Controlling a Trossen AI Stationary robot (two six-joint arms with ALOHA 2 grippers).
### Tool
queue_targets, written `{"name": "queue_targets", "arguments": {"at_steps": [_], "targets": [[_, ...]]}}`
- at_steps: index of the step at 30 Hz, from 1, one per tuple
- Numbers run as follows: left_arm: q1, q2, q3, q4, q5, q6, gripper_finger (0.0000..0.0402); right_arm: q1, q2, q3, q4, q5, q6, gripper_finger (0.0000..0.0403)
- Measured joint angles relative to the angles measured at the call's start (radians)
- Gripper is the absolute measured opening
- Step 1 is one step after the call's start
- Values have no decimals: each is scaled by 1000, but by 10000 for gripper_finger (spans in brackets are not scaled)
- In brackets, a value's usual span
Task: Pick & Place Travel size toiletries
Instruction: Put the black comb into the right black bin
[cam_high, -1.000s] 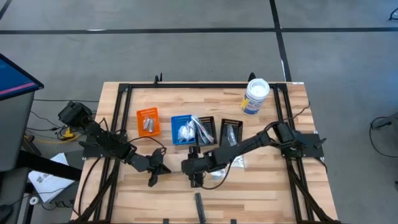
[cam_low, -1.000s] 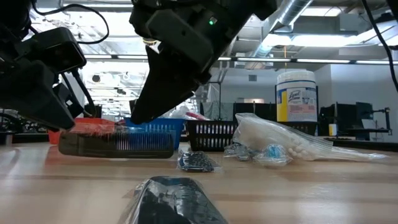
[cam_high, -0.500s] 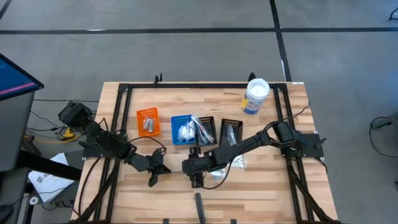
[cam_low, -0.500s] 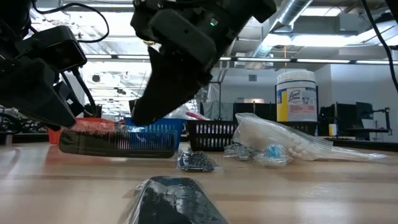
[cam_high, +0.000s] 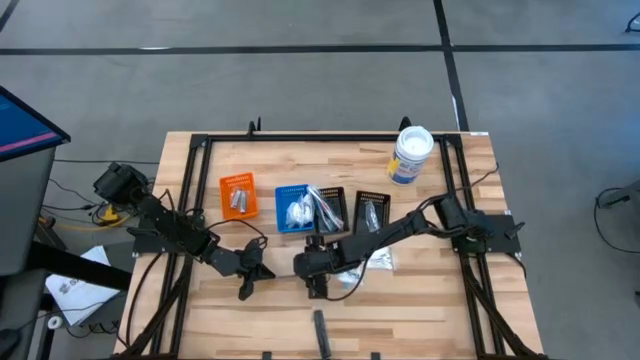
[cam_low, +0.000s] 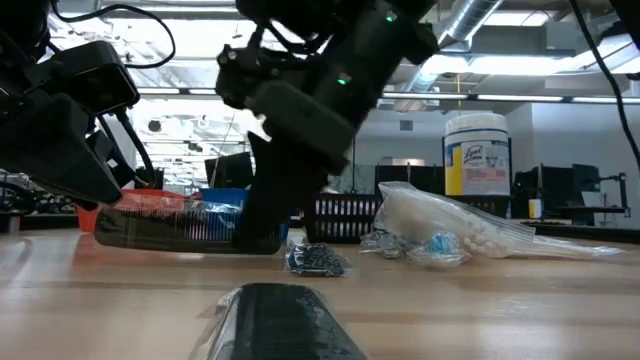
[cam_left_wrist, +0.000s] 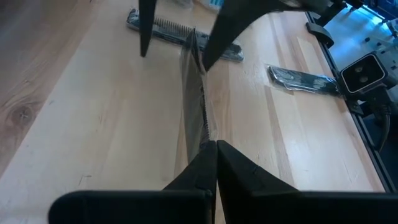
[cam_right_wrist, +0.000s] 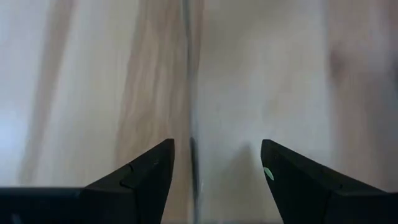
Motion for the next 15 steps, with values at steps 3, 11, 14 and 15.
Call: {"name": "queue_targets", "arguments": {"at_steps": [3, 11, 14, 15], "targets": [[0, 0, 0, 1, 0, 3, 0, 7, 10, 8, 33, 0, 0, 234], [0, 0, 0, 4, 0, 5, 0, 9, 14, 5, 25, -1, 1, 215], [0, 0, 0, 4, 2, 5, 0, 9, 14, 5, 19, 0, 1, 183], [0, 0, 0, 5, 3, 5, 0, 10, 14, 5, 16, -1, 1, 169]]}}
